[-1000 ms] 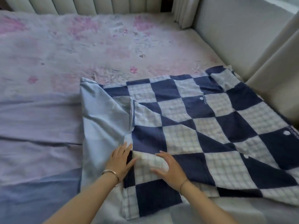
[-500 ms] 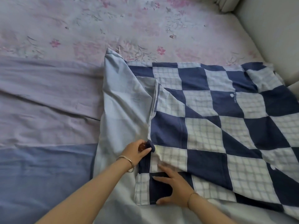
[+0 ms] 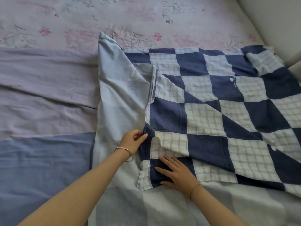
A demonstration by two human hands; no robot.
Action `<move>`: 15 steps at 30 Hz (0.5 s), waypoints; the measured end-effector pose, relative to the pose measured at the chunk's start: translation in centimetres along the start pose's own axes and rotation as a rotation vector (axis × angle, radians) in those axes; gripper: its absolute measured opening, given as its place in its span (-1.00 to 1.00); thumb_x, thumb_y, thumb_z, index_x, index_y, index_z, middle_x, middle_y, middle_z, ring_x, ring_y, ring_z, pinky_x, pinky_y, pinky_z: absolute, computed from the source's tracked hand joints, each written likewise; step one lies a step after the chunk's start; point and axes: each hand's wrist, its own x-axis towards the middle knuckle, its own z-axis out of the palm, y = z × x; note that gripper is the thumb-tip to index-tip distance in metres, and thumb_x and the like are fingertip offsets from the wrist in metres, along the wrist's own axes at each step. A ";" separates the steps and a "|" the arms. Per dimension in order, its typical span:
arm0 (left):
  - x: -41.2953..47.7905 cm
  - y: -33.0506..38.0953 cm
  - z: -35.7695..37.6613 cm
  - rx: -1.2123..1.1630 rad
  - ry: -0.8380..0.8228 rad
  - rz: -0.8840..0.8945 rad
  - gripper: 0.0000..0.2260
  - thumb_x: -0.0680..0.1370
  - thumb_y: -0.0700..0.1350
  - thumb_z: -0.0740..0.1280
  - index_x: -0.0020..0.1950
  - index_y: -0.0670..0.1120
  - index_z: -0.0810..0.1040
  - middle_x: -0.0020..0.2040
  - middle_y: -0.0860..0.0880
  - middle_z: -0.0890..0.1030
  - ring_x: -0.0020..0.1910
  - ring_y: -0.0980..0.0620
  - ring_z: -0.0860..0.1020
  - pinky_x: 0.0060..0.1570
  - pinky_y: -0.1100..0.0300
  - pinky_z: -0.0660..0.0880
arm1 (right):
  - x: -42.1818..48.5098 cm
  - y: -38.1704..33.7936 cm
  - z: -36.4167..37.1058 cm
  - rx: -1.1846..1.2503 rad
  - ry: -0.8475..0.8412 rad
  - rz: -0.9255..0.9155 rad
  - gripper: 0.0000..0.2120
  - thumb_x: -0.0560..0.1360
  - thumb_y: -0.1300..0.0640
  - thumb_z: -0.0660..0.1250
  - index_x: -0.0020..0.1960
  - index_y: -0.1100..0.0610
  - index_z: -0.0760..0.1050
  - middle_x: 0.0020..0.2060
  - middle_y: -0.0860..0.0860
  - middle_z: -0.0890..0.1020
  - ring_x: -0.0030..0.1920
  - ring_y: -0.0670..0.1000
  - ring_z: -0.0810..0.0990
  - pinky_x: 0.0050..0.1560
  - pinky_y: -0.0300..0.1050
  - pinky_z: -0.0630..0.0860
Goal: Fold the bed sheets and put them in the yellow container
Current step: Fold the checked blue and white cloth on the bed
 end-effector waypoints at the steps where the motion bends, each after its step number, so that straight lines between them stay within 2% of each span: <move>1: 0.0 0.1 0.0 -0.023 0.014 -0.016 -0.87 0.51 -0.12 0.38 -0.13 -0.18 0.56 -0.40 0.03 0.52 -0.41 0.26 0.46 -0.33 0.48 0.39 | -0.3 0.2 0.2 -0.025 -0.012 -0.016 -0.50 0.46 -0.29 0.11 0.28 -0.07 0.44 0.33 0.08 0.48 0.27 0.11 0.52 0.20 0.08 0.51; 4: 0.0 0.2 0.2 -0.080 0.027 -0.060 -0.87 0.51 -0.11 0.38 -0.05 -0.18 0.57 -0.33 0.02 0.56 -0.32 0.19 0.49 -0.31 0.52 0.41 | -1.1 0.5 0.4 -0.145 -0.021 -0.074 -0.48 0.44 -0.30 0.08 0.26 -0.07 0.49 0.30 0.02 0.51 0.27 0.09 0.52 0.21 0.04 0.50; 6: 0.0 0.6 0.4 -0.104 0.038 -0.081 -0.87 0.51 -0.11 0.37 -0.05 -0.17 0.56 -0.31 0.02 0.58 -0.33 0.21 0.49 -0.31 0.49 0.42 | -1.5 0.7 0.3 -0.106 0.093 -0.080 -0.63 0.49 -0.15 0.14 0.06 -0.02 0.64 0.15 -0.02 0.63 0.15 0.04 0.61 0.06 -0.05 0.59; 7: 0.0 0.7 0.4 -0.122 0.040 -0.090 -0.89 0.52 -0.11 0.37 -0.08 -0.16 0.55 -0.33 0.03 0.58 -0.36 0.21 0.50 -0.29 0.43 0.44 | -1.5 0.7 0.0 -0.054 0.150 -0.050 -0.64 0.55 -0.08 0.12 -0.07 0.00 0.68 0.04 -0.04 0.67 0.07 0.01 0.65 -0.04 -0.11 0.62; 9: 0.0 1.4 0.5 -0.197 0.039 -0.103 -0.93 0.52 -0.14 0.36 -0.13 -0.11 0.53 -0.36 0.03 0.60 -0.38 0.17 0.53 -0.25 0.24 0.50 | -1.5 0.5 -1.1 0.101 0.262 0.043 -0.58 0.59 -0.03 0.10 -0.23 0.02 0.67 -0.15 -0.10 0.70 -0.10 -0.08 0.67 -0.13 -0.20 0.60; 11: -0.1 2.7 0.7 -0.257 0.037 -0.101 -0.96 0.53 -0.17 0.35 -0.05 -0.07 0.51 -0.35 0.02 0.62 -0.34 0.09 0.55 -0.29 0.19 0.52 | -1.7 0.2 -3.1 0.333 0.325 0.220 -0.77 0.52 0.03 0.26 -0.19 0.03 0.66 -0.24 -0.17 0.68 -0.20 -0.19 0.62 -0.14 -0.26 0.57; 13: 0.1 4.4 0.8 -0.299 0.041 -0.083 -0.76 0.53 -0.19 0.34 0.17 -0.01 0.43 -0.31 -0.05 0.62 -0.33 0.09 0.55 -0.39 0.28 0.54 | -2.0 1.1 -5.7 0.620 0.368 0.398 -0.87 0.50 0.17 0.35 -0.19 0.01 0.62 -0.30 -0.23 0.64 -0.22 -0.25 0.58 -0.15 -0.34 0.49; 15: 0.5 6.1 0.9 -0.360 0.070 -0.047 -0.59 0.54 -0.23 0.32 0.28 0.11 0.30 -0.27 -0.09 0.61 -0.31 0.12 0.55 -0.43 0.35 0.51 | -2.5 2.9 -8.8 0.831 0.457 0.492 -0.80 0.52 0.28 0.32 -0.21 0.04 0.57 -0.34 -0.18 0.62 -0.27 -0.28 0.55 -0.17 -0.39 0.44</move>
